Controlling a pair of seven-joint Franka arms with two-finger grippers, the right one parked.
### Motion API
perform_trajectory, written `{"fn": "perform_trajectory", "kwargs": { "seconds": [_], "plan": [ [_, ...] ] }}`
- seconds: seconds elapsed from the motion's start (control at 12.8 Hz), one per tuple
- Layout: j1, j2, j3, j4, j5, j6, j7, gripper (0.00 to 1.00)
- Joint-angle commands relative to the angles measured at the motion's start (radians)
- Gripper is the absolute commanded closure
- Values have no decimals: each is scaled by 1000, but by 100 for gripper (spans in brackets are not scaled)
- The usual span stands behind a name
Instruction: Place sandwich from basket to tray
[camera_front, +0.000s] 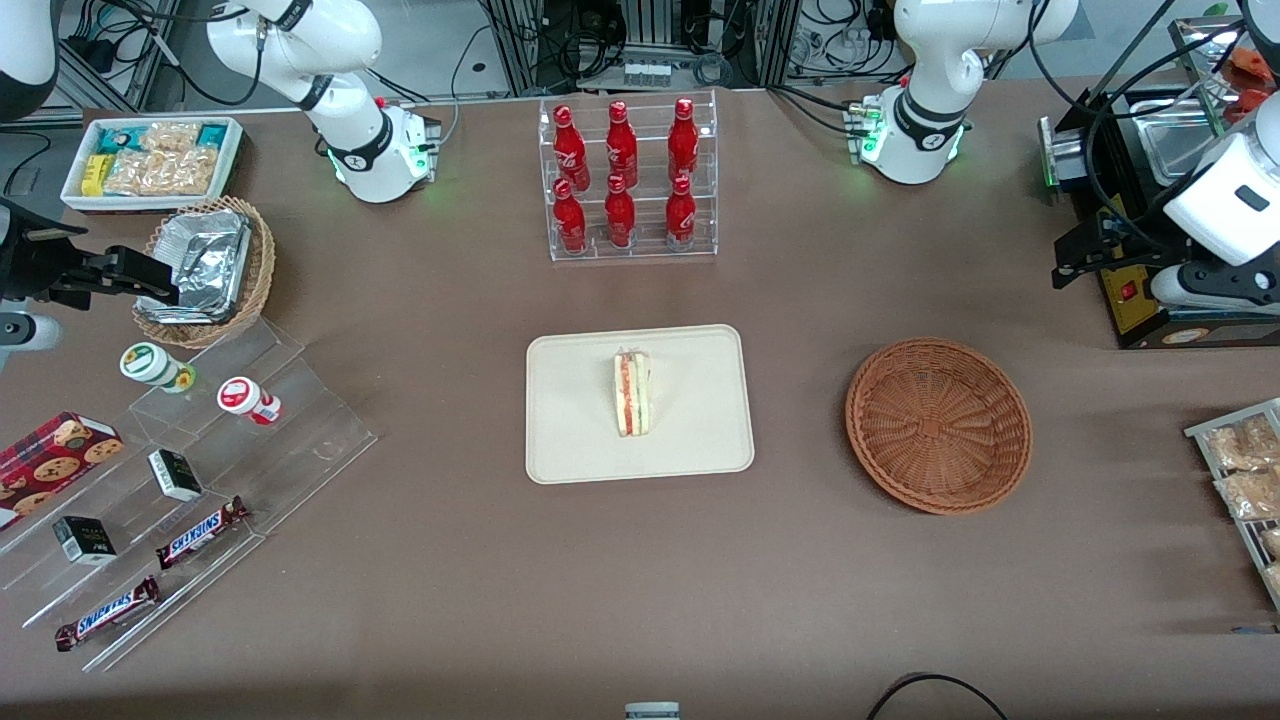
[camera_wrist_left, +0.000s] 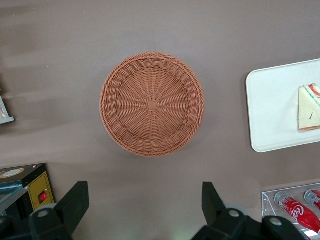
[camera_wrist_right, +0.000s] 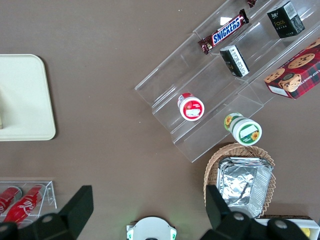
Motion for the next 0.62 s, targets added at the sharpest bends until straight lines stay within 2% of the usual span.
{"fn": "perform_trajectory", "kwargs": {
  "seconds": [0.0,0.31,0.54],
  "plan": [
    [17,6,-15,23,13,-7,-3,0],
    [38,7,-15,28,24,-3,3,0],
    [40,8,-15,30,61,2,7,0]
  ]
}}
